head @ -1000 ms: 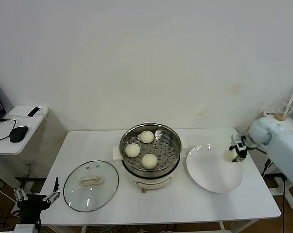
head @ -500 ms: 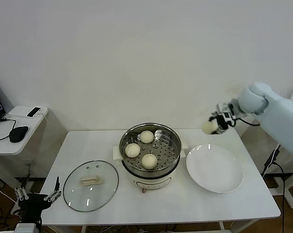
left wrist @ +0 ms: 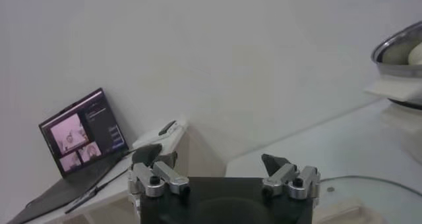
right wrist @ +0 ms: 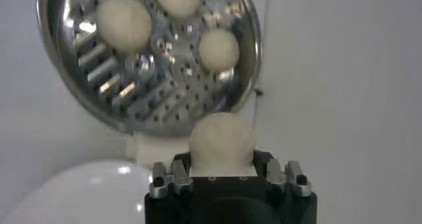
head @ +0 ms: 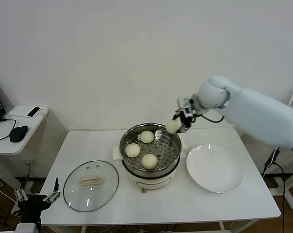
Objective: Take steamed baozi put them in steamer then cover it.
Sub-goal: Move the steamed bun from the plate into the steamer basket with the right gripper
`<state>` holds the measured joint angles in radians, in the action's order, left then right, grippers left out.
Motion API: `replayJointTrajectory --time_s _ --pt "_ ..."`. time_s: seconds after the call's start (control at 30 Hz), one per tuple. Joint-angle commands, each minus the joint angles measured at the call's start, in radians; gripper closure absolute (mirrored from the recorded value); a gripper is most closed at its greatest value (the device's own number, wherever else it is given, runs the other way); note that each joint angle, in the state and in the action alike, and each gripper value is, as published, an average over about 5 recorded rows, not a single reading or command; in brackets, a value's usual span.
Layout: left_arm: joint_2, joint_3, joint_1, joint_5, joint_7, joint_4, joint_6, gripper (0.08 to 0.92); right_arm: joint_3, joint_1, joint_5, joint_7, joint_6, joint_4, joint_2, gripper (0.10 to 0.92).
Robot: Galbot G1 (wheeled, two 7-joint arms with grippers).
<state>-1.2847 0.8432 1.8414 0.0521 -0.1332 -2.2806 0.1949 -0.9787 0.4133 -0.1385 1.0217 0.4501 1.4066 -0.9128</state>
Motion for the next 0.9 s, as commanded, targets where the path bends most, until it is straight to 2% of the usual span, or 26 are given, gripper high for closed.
replayJointTrajectory --time_s 0.03,0.3,0.8,0.9 --pt "0.001 0.006 -0.001 -0.003 0.001 0.002 -0.001 0.177 -0.090 -0.021 -0.050 -0.078 0.098 -0.032 -0.126 0.429" --pt "0.006 0.017 -0.003 -0.009 0.001 0.003 -0.001 0.177 -0.063 -0.090 -0.008 -0.084 0.106 -0.120 -0.161 0.431" --pt "0.003 0.017 -0.003 -0.010 0.001 0.002 -0.001 0.177 -0.048 -0.142 0.019 -0.074 0.100 -0.124 -0.158 0.431" --pt "0.003 0.019 -0.002 -0.011 0.001 0.003 -0.001 0.177 -0.042 -0.143 0.026 -0.072 0.098 -0.124 -0.156 0.410"
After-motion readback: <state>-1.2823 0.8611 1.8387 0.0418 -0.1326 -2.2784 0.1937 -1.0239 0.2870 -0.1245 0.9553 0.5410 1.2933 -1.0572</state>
